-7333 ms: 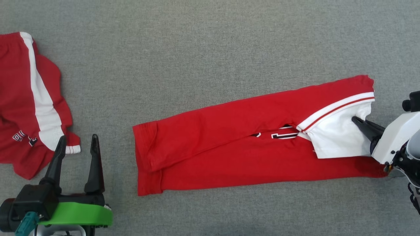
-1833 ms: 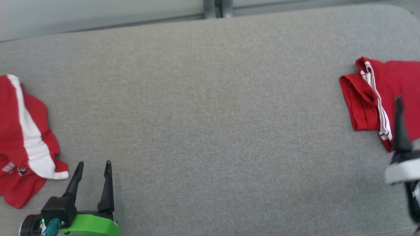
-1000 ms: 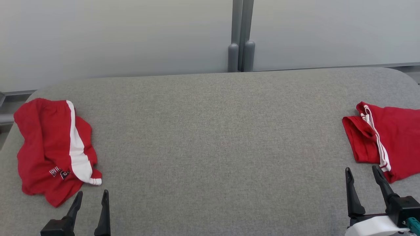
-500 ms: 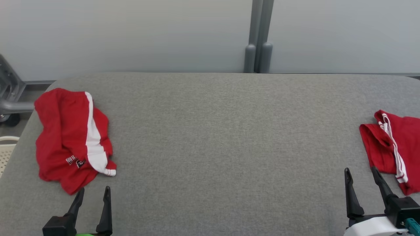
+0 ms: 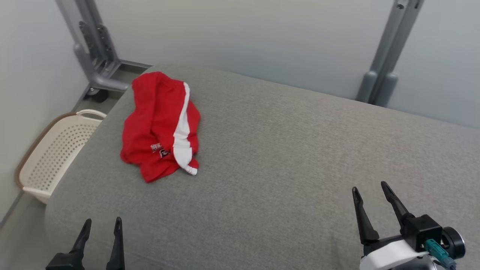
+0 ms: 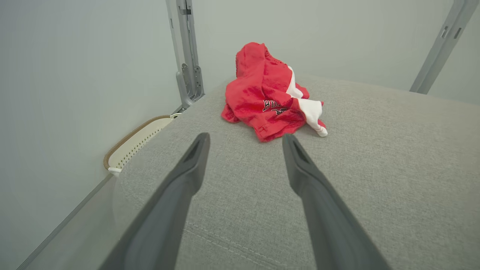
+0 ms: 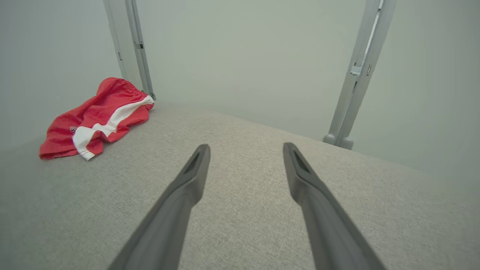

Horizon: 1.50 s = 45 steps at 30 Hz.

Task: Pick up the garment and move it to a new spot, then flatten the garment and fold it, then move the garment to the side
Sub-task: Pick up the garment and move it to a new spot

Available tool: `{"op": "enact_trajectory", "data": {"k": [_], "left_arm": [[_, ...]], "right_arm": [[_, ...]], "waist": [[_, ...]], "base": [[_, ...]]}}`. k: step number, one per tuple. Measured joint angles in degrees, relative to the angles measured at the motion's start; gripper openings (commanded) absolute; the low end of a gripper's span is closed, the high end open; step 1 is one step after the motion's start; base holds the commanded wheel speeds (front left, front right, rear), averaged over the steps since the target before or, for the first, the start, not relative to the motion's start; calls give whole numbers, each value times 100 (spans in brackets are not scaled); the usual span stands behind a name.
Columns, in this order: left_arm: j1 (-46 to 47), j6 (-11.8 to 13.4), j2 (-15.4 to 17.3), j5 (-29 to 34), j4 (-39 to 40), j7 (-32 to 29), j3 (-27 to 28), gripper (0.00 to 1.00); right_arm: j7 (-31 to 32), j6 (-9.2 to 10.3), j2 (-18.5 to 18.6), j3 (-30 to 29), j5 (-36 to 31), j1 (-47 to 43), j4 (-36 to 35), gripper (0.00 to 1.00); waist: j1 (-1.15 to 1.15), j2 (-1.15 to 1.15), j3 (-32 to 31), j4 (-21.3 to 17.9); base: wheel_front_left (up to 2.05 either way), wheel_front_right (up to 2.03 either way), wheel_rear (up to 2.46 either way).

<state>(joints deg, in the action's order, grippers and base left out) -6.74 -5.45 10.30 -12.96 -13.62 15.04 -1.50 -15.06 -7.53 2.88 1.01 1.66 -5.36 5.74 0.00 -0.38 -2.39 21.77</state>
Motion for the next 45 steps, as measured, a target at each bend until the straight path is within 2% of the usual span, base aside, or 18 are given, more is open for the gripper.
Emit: {"op": "enact_trajectory", "data": {"k": [7,11,16,19,22,25,27,28,32,36,37,38,39,45], "left_arm": [[69,16,-42,-1,-15,-45,-64,100],[605,-36,-192,-167,-149,-339,-232,100],[1994,-79,-442,-481,-594,-1168,-489,100],[2868,-105,-564,-733,-1124,-2071,-702,100],[3661,-101,-662,-1174,-1614,-2787,-777,100],[4350,-5,-714,-1467,-2247,-3206,-839,100],[4467,18,-725,-1610,-2401,-3247,-804,100],[4658,105,-726,-1720,-2724,-3289,-808,100],[4829,249,-737,-1767,-3256,-3325,-843,100],[4991,205,-732,-2012,-3756,-3190,-757,100],[5046,199,-726,-2003,-3838,-3074,-778,64],[5105,200,-709,-1915,-3909,-2944,-825,9],[5163,198,-682,-1812,-3996,-2858,-915,0],[5482,-63,-499,-1559,-4167,-2757,-1355,0]], "right_arm": [[0,0,-10,112,19,212,20,100],[0,0,-11,-53,-77,230,-160,100],[0,0,181,-110,-297,673,-397,100],[0,1,341,-123,-383,916,-486,100],[0,1,468,-166,-443,1100,-539,100],[0,0,516,-171,-482,1299,-553,100],[0,0,505,-171,-485,1351,-557,100],[0,0,488,-207,-488,1436,-580,100],[0,0,455,-192,-490,1514,-603,100],[0,1,403,-260,-491,1547,-631,100],[0,1,399,-281,-491,1550,-638,100],[0,1,391,-286,-491,1553,-642,100],[0,1,380,-289,-490,1554,-642,100],[0,1,281,-341,-472,1552,-621,100]], "waist": [[0,0,-1,549],[0,0,125,667],[0,0,474,746],[0,0,767,758],[0,0,1107,727],[0,0,1600,581],[1,0,1719,527],[1,0,1936,408],[1,0,2185,191],[1,0,2400,-129],[1,0,2445,-198],[1,0,2486,-262],[1,0,2523,-325],[1,0,2610,-595]], "base": [[0,0,0],[0,0,0],[0,0,0],[0,0,0],[0,0,0],[0,0,0],[0,0,0],[0,0,0],[0,0,0],[0,0,0],[0,0,0],[0,0,0],[0,0,0],[0,0,0]]}}
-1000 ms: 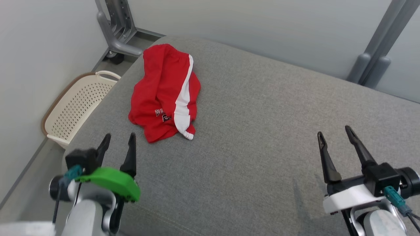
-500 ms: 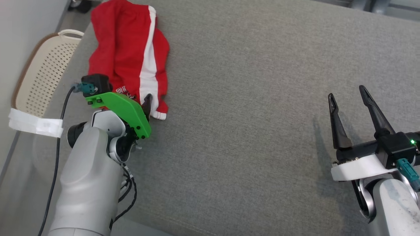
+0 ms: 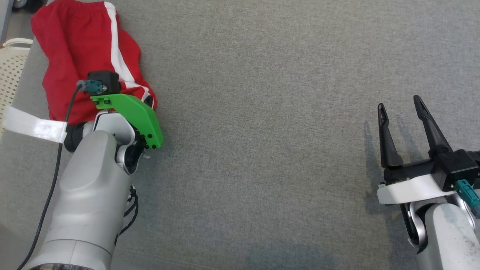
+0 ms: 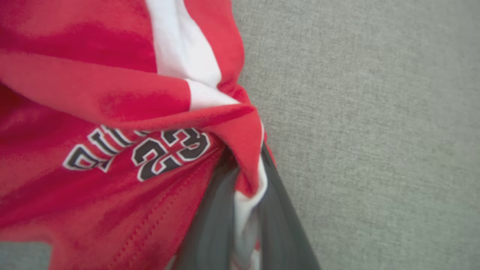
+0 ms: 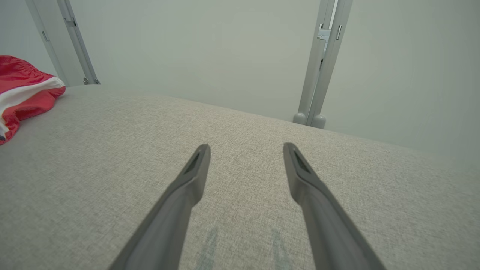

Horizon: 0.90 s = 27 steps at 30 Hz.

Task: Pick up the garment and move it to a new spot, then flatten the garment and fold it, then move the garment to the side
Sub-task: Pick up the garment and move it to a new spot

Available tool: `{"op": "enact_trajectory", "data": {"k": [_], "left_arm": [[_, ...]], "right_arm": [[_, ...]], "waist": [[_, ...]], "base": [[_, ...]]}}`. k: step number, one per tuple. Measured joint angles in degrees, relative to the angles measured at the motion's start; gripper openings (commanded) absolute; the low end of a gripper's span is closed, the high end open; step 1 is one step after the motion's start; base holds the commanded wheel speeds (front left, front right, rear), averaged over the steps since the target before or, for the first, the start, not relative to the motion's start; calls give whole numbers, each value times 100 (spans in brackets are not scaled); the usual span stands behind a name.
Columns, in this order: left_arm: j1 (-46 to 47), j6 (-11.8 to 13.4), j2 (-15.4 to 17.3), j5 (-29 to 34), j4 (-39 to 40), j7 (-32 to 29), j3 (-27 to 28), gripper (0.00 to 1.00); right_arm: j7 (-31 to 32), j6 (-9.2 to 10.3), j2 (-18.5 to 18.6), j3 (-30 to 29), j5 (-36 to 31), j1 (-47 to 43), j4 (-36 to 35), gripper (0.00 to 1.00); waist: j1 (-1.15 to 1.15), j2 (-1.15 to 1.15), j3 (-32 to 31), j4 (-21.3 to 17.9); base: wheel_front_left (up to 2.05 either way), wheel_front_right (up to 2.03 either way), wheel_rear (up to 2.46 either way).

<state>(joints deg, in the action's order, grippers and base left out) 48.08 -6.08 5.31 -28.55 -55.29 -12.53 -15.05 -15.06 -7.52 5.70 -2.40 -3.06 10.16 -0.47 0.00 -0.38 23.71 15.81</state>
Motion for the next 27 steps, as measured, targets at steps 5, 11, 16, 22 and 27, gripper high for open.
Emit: {"op": "enact_trajectory", "data": {"k": [5,11,16,22,27], "left_arm": [[183,-107,-109,12,427,-172,-443,0],[556,-124,-148,-14,1532,-703,-1221,0],[777,-131,-229,-229,2516,-1246,-1867,0],[647,-89,-238,-923,3662,-1579,-2865,0],[342,119,-258,-1863,4804,-1695,-3930,0]], "right_arm": [[0,-1,-147,103,132,111,45,100],[0,0,-255,176,313,183,135,100],[0,0,-278,209,612,176,177,100],[0,-1,-282,51,846,80,197,100],[0,-1,-280,-137,859,-76,209,100]], "waist": [[0,0,-109,-180],[0,0,-269,-639],[0,0,-399,-1176],[0,0,-543,-1892],[0,0,-660,-2406]], "base": [[0,0,0],[0,0,0],[0,0,0],[0,0,0],[0,0,0]]}}
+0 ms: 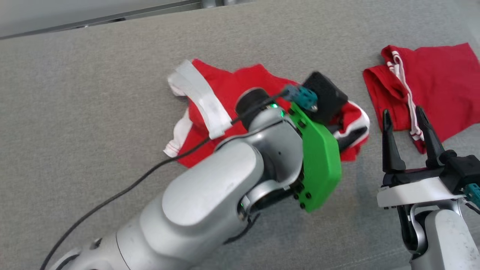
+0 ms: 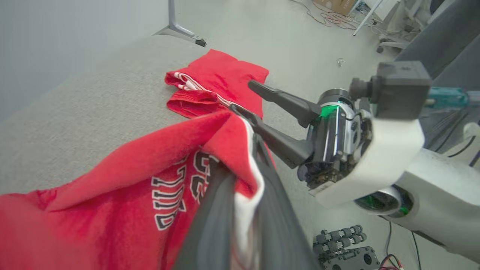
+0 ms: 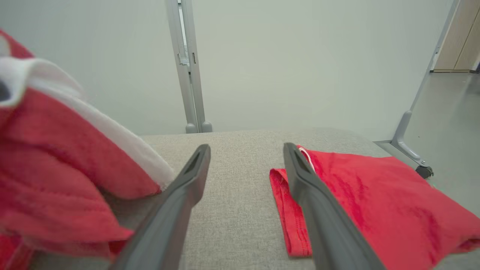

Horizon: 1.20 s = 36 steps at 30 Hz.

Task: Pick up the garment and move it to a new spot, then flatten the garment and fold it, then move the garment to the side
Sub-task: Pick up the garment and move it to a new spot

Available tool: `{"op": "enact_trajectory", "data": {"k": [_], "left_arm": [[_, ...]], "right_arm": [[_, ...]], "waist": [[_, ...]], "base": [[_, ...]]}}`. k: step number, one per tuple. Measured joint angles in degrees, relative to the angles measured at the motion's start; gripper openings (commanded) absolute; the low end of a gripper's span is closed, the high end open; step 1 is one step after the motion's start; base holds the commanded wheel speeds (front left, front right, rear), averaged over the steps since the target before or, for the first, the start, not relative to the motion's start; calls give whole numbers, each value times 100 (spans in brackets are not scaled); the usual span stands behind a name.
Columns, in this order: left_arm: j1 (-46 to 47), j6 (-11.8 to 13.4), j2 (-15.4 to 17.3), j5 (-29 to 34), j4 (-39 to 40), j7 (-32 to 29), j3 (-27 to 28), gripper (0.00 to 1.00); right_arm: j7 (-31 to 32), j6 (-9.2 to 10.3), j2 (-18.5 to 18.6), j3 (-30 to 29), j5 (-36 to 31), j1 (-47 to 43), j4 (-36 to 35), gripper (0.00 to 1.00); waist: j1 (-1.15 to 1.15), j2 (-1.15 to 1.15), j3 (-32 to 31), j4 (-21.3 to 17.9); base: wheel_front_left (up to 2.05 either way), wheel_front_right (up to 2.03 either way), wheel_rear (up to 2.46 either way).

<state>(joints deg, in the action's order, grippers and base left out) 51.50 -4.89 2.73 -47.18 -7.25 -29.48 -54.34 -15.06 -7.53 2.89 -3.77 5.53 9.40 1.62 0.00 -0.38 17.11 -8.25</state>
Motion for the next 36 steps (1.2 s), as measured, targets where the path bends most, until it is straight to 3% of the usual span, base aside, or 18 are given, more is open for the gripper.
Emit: {"op": "enact_trajectory", "data": {"k": [5,11,16,22,23,24,25,26,31,36], "left_arm": [[-318,326,142,110,156,67,-337,0],[-1054,471,1307,110,151,57,-313,0],[-1825,593,1970,-75,280,133,-274,0],[-2438,703,2171,-280,199,319,-287,0],[-2481,728,2203,-277,166,367,-279,7],[-2509,745,2241,-267,144,405,-274,28],[-2533,758,2272,-266,127,471,-244,74],[-2563,787,2291,-289,119,513,-190,100],[-2730,809,2325,-438,159,662,-66,100],[-2935,1055,2380,-600,191,1010,234,100]], "right_arm": [[0,1,-2,-149,1,-124,29,100],[0,1,-4,-320,-67,-335,100,100],[0,1,-4,-444,-187,-381,165,100],[0,1,-8,-404,-332,-414,274,100],[0,1,-8,-382,-345,-416,288,100],[0,1,-8,-361,-377,-421,297,100],[0,1,-8,-348,-389,-431,301,100],[0,1,-9,-336,-411,-443,311,100],[0,1,-9,-372,-476,-523,324,100],[0,1,-9,-420,-525,-659,312,100]], "waist": [[0,0,-132,-243],[0,0,-218,-46],[0,0,-262,305],[0,0,-353,740],[0,0,-374,809],[0,0,-395,873],[0,0,-417,935],[0,0,-440,995],[0,0,-544,1238],[0,0,-649,1386]], "base": [[0,0,0],[0,0,0],[0,0,0],[0,0,0],[0,0,0],[0,0,0],[0,0,0],[0,0,0],[0,0,0],[0,0,0]]}}
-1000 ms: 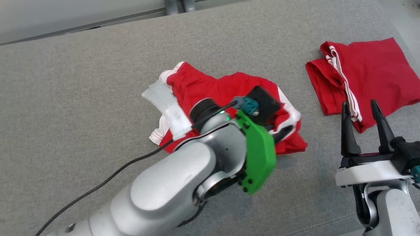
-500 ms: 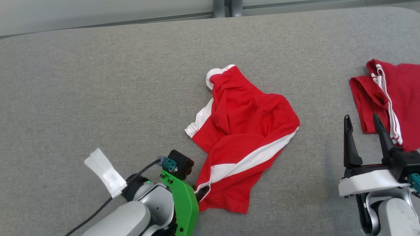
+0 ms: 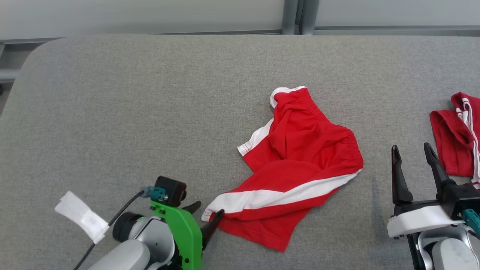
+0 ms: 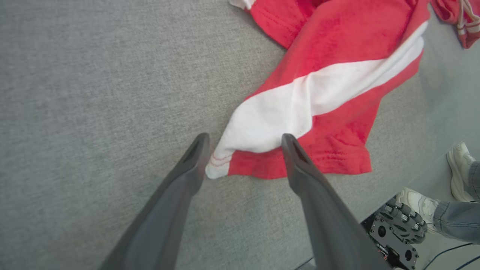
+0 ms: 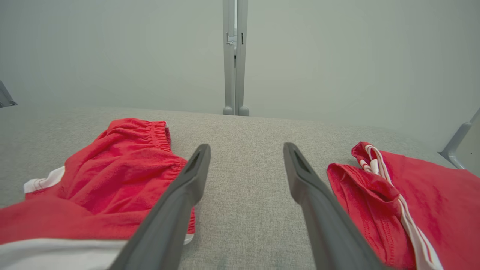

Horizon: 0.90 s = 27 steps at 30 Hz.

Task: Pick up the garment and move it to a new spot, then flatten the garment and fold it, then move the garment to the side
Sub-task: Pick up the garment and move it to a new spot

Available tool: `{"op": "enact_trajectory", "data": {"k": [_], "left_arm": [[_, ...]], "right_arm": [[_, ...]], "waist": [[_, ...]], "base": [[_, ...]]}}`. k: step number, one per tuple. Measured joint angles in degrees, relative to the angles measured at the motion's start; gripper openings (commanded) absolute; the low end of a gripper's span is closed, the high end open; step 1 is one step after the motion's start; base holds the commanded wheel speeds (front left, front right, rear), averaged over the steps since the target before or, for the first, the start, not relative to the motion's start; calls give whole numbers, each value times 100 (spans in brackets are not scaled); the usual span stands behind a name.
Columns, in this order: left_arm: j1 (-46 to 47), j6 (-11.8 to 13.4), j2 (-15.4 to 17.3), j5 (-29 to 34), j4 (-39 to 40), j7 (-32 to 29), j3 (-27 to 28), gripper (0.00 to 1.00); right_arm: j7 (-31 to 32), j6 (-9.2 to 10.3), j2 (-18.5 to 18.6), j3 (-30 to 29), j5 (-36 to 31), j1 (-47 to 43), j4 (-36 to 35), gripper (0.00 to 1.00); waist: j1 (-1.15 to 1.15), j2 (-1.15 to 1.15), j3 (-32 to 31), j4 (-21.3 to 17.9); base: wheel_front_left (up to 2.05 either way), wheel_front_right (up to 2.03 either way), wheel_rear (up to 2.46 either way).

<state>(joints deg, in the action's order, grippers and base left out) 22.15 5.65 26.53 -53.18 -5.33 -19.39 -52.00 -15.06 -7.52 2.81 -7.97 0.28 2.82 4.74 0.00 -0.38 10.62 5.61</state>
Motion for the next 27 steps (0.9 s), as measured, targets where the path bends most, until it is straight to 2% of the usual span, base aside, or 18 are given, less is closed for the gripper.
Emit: {"op": "enact_trajectory", "data": {"k": [5,6,7,8,14,20,23,26,27], "left_arm": [[-387,380,163,-19,-43,632,397,100],[-387,380,163,-19,-43,632,397,100],[-566,543,213,-23,-46,924,566,100],[-566,543,213,-23,-46,924,566,100],[-1069,965,304,46,54,1931,1013,100],[-1564,1173,325,182,77,2855,1307,100],[-1739,1184,293,282,48,3181,1359,100],[-1912,1169,283,626,-15,3401,1538,100],[-2077,1099,234,928,-30,3417,1763,100]], "right_arm": [[0,0,-1,-11,-51,-142,-58,100],[0,0,-1,-11,-51,-142,-58,100],[0,0,1,-33,-53,-233,-94,100],[0,0,1,-33,-53,-233,-94,100],[0,0,1,-94,-83,-606,-155,100],[0,0,0,-193,-62,-939,-205,100],[0,0,0,-188,-54,-1004,-208,100],[0,0,0,-188,-44,-1088,-196,100],[0,-1,0,-196,-27,-1171,-181,100]], "waist": [[0,0,-129,41],[0,0,-129,41],[0,0,-182,40],[0,0,-182,40],[0,0,-318,43],[0,0,-496,41],[0,0,-578,27],[0,0,-673,-1],[0,0,-761,-14]], "base": [[0,0,0],[0,0,0],[0,0,0],[0,0,0],[0,0,0],[0,0,0],[0,0,0],[0,0,0],[0,0,0]]}}
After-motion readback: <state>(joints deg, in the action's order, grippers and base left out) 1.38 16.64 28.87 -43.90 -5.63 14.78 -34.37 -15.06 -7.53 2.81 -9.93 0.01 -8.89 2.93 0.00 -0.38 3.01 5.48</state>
